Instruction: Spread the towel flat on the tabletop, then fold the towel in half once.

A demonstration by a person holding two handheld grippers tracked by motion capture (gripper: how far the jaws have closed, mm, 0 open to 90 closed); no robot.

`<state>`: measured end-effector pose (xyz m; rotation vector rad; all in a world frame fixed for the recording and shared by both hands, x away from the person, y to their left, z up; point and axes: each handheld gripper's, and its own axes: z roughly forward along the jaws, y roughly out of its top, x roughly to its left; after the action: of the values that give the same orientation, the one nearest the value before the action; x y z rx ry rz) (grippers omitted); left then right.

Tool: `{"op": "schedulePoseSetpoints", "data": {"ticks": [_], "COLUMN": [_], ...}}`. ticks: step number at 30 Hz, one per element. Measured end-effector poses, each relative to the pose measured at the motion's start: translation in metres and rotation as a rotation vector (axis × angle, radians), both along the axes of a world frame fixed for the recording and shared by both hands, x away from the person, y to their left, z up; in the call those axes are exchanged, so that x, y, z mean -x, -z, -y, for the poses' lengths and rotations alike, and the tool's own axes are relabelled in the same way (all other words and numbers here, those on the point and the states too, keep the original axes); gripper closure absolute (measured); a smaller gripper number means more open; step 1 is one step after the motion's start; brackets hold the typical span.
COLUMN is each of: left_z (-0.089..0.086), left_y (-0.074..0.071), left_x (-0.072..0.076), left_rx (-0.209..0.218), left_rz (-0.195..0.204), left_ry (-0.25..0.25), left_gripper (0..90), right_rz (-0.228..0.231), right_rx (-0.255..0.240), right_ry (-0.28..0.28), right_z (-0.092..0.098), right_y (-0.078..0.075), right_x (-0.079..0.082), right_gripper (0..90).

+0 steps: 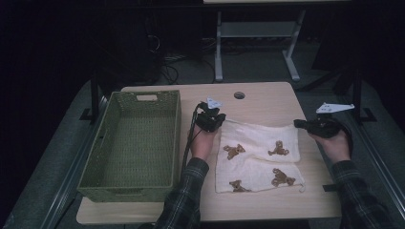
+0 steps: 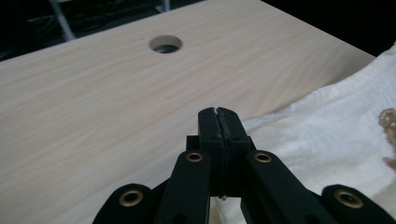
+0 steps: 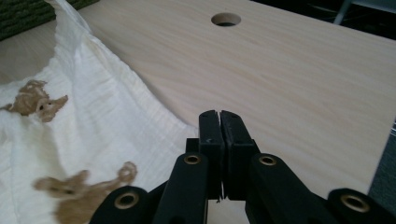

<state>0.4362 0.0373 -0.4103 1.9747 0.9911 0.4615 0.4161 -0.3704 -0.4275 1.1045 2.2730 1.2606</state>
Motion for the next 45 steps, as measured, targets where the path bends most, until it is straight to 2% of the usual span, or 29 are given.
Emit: {"op": "schedulePoseSetpoints", "data": {"ticks": [3,10,14,20,22,24,26,28,33,42,45], "left_z": [-0.006,-0.018,-0.021,-0.019,-0.019,-0.019,-0.020,-0.021,-0.022,-0.020,-0.020], "left_y": [-0.001,0.003,0.011,0.031,0.036,0.039,0.040,0.042,0.049,0.062,0.064], "left_x": [-0.006,-0.019,-0.025,-0.037,-0.039,-0.041,-0.042,-0.043,-0.046,-0.050,-0.051], "left_rx": [0.009,-0.008,-0.028,-0.023,-0.028,-0.038,-0.045,-0.043,-0.051,-0.068,-0.075], "left_rz": [-0.003,-0.006,-0.024,-0.066,-0.068,-0.062,-0.059,-0.059,-0.078,-0.112,-0.113], "left_ry": [-0.027,-0.120,-0.151,-0.169,-0.172,-0.170,-0.181,-0.184,-0.183,-0.171,-0.171], "left_gripper": [89.6,89.6,89.6,89.4,88.2,82.5,73.7,69.6,62.5,63.3,66.2], "right_rz": [0.004,0.006,0.015,-0.025,-0.041,-0.042,-0.052,-0.062,-0.094,-0.141,-0.141], "right_rx": [0.002,0.008,0.006,0.030,0.043,0.038,0.026,0.025,0.040,0.075,0.059], "right_ry": [-0.014,-0.014,-0.014,0.015,0.023,0.031,0.044,0.054,0.056,0.056,0.064], "right_z": [-0.006,-0.022,-0.029,-0.034,-0.035,-0.035,-0.035,-0.034,-0.032,-0.038,-0.038], "right_y": [-0.005,-0.009,-0.007,0.008,0.013,0.016,0.018,0.020,0.029,0.048,0.052], "right_x": [-0.013,-0.047,-0.062,-0.079,-0.083,-0.086,-0.088,-0.089,-0.093,-0.099,-0.099], "right_gripper": [88.1,88.1,88.1,87.9,85.3,73.0,68.2,66.0,65.4,66.3,68.1]}}
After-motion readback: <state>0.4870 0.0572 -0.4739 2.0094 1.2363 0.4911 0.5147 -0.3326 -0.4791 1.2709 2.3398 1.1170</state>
